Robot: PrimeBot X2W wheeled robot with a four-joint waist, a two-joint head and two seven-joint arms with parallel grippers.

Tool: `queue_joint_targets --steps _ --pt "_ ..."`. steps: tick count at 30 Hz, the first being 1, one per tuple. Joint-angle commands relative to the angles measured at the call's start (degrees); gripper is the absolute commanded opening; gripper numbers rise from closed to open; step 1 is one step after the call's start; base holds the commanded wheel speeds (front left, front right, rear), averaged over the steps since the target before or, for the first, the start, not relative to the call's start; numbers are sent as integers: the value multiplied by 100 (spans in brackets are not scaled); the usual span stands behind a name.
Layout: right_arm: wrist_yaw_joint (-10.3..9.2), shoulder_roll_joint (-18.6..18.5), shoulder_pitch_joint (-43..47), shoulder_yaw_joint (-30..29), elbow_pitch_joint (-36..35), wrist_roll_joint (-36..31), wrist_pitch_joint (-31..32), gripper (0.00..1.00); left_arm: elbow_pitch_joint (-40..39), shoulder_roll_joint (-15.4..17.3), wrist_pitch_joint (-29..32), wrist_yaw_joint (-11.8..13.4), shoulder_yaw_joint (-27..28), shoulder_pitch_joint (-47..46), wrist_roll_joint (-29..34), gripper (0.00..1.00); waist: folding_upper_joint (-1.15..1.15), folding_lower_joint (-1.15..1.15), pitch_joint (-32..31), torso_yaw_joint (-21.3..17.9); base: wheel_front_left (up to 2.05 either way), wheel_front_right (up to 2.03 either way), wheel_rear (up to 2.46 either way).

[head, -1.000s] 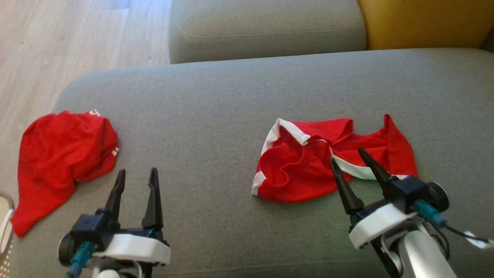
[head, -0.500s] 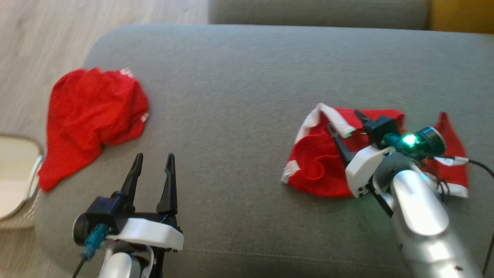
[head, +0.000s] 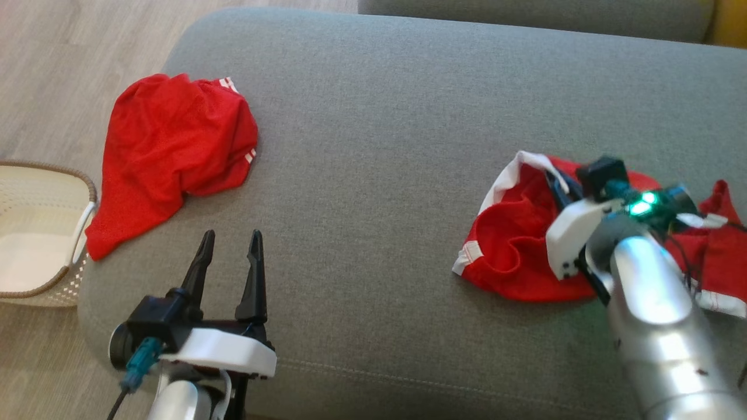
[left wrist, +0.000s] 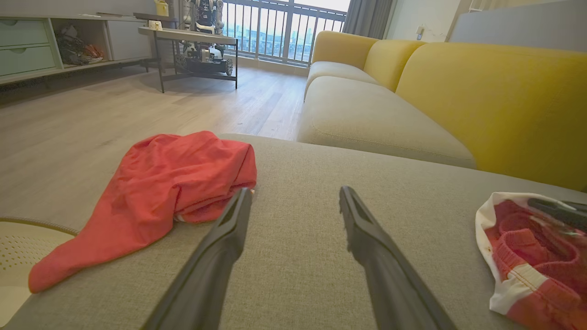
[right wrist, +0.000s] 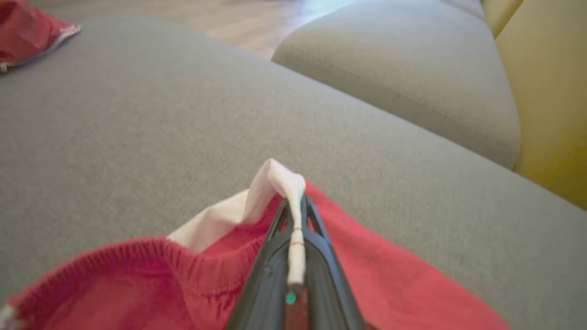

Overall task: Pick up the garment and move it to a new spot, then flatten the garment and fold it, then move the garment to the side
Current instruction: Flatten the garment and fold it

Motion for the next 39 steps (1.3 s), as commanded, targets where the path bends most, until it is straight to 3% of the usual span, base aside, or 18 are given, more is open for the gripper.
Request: queue_joint_targets --steps 1,7,12,22,28,31,33,39 --pt "-2 39 -429 148 -174 69 -146 0 -223 8 -34 24 191 -283 -39 100 0 0 4 -19 0 0 0" --pt "-2 39 -1205 235 -226 136 -295 0 -248 8 -34 42 127 -304 -65 100 0 0 -30 -57 0 0 0" --pt "-2 39 -1929 -123 -242 -168 -273 0 -261 8 -34 44 47 -338 -107 100 0 0 5 32 0 0 0" --pt "-2 -102 -2545 -1828 132 -1371 -294 0 -259 8 -34 27 27 -468 -176 100 0 0 282 287 0 0 0" --pt "-2 -37 -2928 -3384 -112 -1851 -688 0 -228 8 -34 6 -122 -568 -201 100 0 0 416 317 0 0 0" --pt "-2 -24 -2998 -3692 -290 -2124 -776 0 -215 8 -34 2 -164 -615 -212 100 0 0 463 295 0 0 0" --pt "-2 -17 -2950 -3614 -220 -2189 -789 100 -207 8 -34 7 -169 -628 -216 100 0 0 474 255 0 0 0" --pt "-2 -9 -2814 -3278 132 -2206 -676 100 -174 8 -34 34 -147 -620 -226 100 0 0 353 26 0 0 0"
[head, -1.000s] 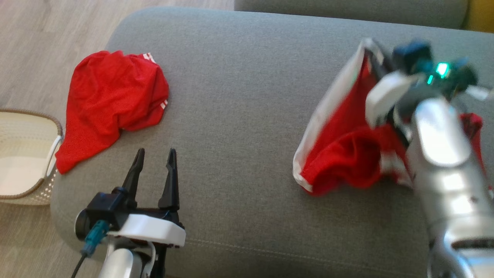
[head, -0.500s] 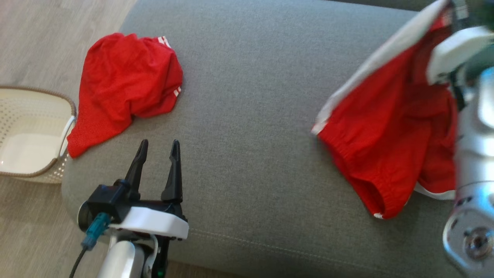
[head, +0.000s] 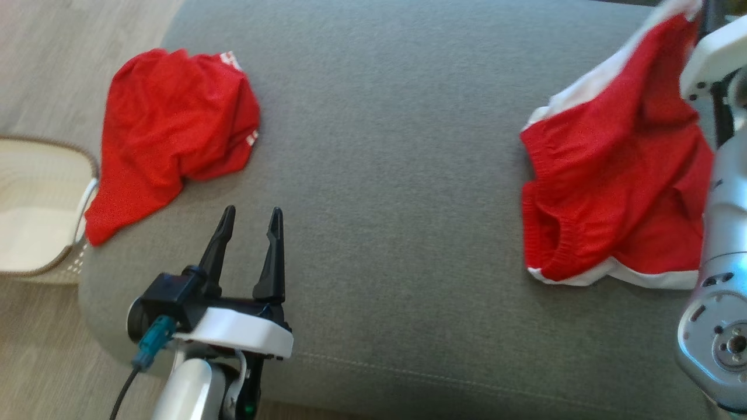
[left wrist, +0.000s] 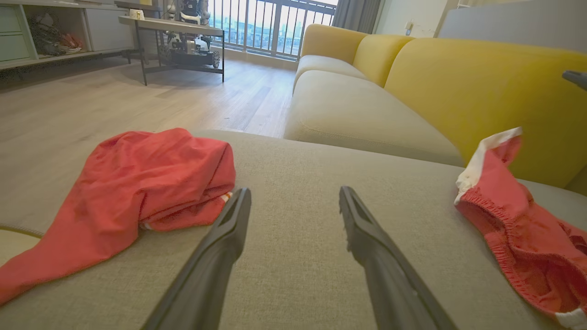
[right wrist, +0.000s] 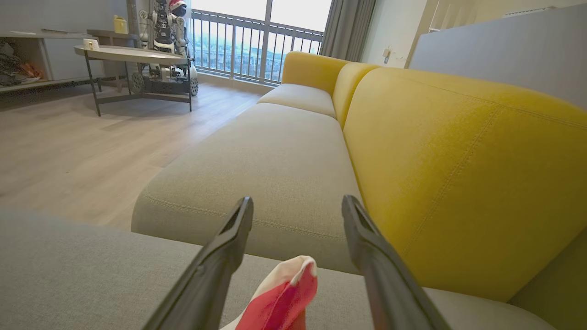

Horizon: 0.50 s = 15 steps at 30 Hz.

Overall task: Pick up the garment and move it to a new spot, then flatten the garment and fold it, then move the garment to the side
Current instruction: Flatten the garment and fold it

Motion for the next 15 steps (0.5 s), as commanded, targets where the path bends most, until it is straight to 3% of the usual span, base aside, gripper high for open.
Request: queue_joint_targets --steps 1,6,9,10,11,12,15 --pt "-2 64 -112 232 -54 -52 -2 100 -170 11 -34 26 219 -222 -16 100 0 0 -122 -147 0 0 0" --pt "-2 97 -84 525 333 207 -128 100 -200 11 -34 62 369 -133 -74 100 0 0 -448 -512 0 0 0" --pt "-2 99 11 1483 270 1074 -136 100 -257 11 -34 82 453 -69 -65 100 0 0 -638 -761 0 0 0" --pt "-2 99 11 1483 270 1074 -136 100 -257 11 -34 82 453 -69 -65 100 0 0 -638 -761 0 0 0" --pt "-2 100 347 2248 -7 1783 -138 100 -296 11 -34 99 523 -23 -68 100 0 0 -778 -959 0 0 0" --pt "-2 100 347 2248 -7 1783 -138 100 -296 11 -34 99 523 -23 -68 100 0 0 -778 -959 0 0 0" --pt "-2 100 1091 3274 -696 2775 -139 100 -371 11 -34 160 675 65 -158 100 0 0 -946 -1330 0 0 0"
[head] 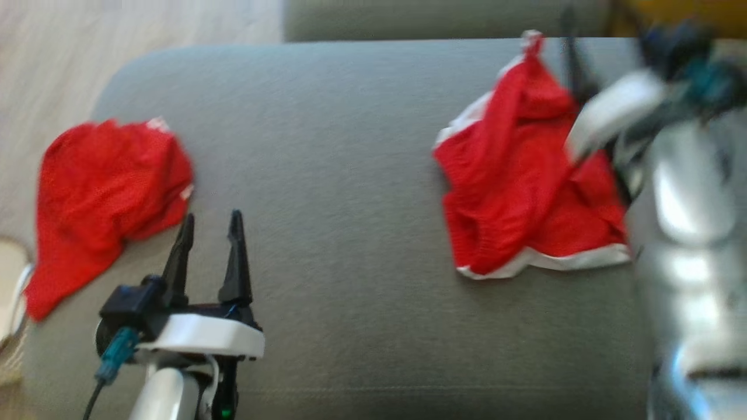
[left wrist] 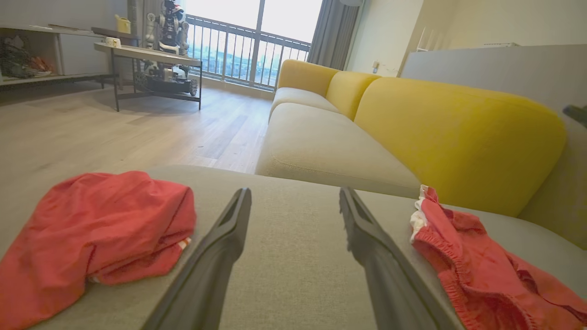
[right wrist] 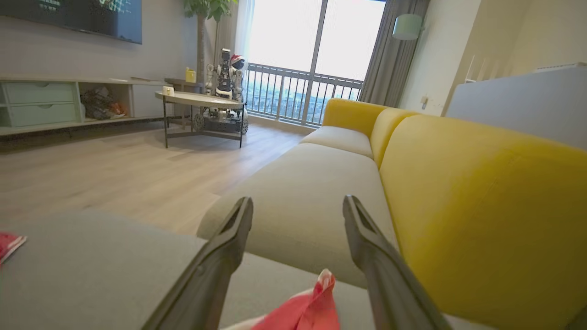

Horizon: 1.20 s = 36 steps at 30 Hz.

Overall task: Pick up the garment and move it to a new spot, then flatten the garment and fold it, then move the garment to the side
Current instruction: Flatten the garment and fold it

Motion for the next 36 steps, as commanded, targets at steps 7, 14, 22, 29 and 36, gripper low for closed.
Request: queue_joint_targets --steps 7,14,22,29,36 --pt "-2 78 1720 937 -1561 676 -51 100 -232 14 -34 69 248 -54 -90 100 0 1 -391 -924 0 0 0" --pt "-2 78 2920 1154 -2524 840 -52 100 -100 14 -34 118 268 -75 -168 100 0 1 -289 -1365 0 0 0" --pt "-2 78 3142 1117 -3285 970 -30 100 917 14 -34 39 35 -655 -534 100 0 1 89 -1933 0 0 0" --pt "-2 78 3165 1133 -3773 1001 8 100 2123 14 283 -286 -822 -1661 -936 100 0 1 488 -2372 0 0 0" --pt "-2 78 3157 1171 -3840 1237 -1 100 2791 14 568 -139 -1384 -2294 -1676 100 0 1 714 -2651 0 0 0"
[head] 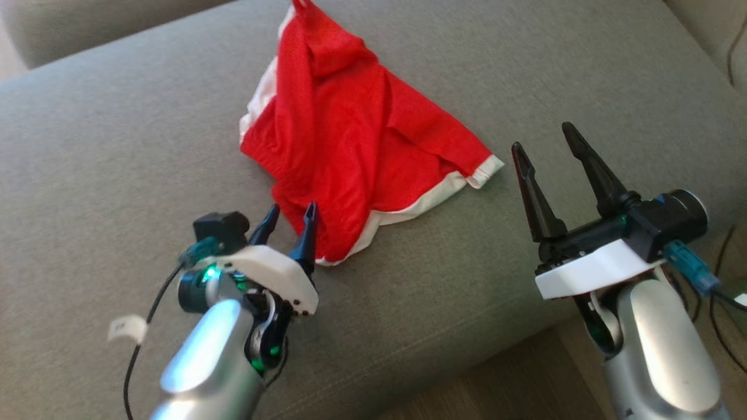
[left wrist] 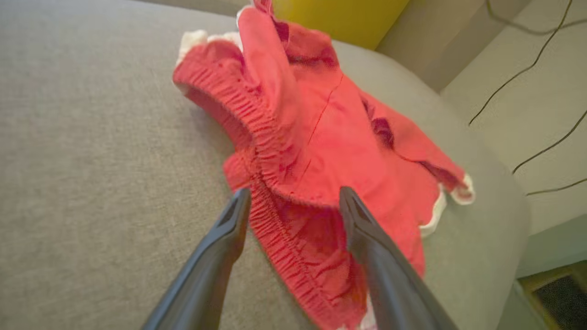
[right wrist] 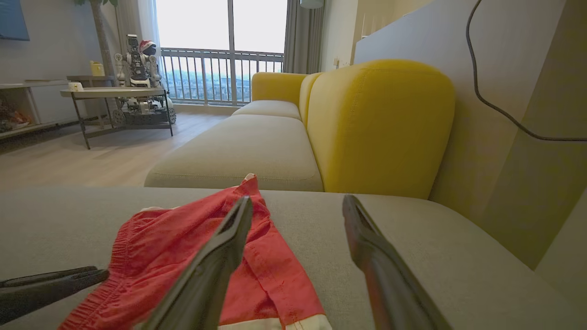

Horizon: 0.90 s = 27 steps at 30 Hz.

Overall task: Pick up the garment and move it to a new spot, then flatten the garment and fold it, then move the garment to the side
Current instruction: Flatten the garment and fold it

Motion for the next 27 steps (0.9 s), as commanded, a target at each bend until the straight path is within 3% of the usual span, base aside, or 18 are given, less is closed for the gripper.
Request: queue_joint_targets --steps 1,3,8,13,14,15,16,23,27 --pt "-2 51 -150 159 -188 -56 -15 100 120 45 62 249 79 -437 155 100 0 -1 114 -128 0 0 0" --pt "-2 51 -153 204 -187 -27 -23 100 454 51 192 488 43 -571 265 100 0 -1 135 -171 0 0 0" --pt "-2 51 -147 289 -181 22 -40 100 937 49 310 668 -17 -816 273 100 0 -1 155 -239 0 0 0" --pt "-2 51 -152 357 -170 54 -49 100 1181 47 373 518 -121 -909 57 100 0 -1 146 -274 0 0 0" --pt "-2 51 -155 361 -167 58 -51 100 1210 46 420 461 -182 -914 -4 92 0 -1 145 -276 0 0 0" --pt "-2 51 -158 363 -165 60 -52 100 1233 46 450 413 -243 -922 -51 21 0 -1 143 -276 0 0 0" --pt "-2 51 -163 363 -163 64 -53 100 1248 46 458 370 -296 -934 -89 0 0 -1 143 -273 0 0 0" --pt "-2 51 -181 310 -153 44 -58 100 1338 74 -18 406 -209 -1122 -266 0 0 -1 133 -141 0 0 0" --pt "-2 51 -176 279 -87 23 -60 100 1417 283 -269 470 -90 -1210 -226 0 0 -1 47 5 0 0 0"
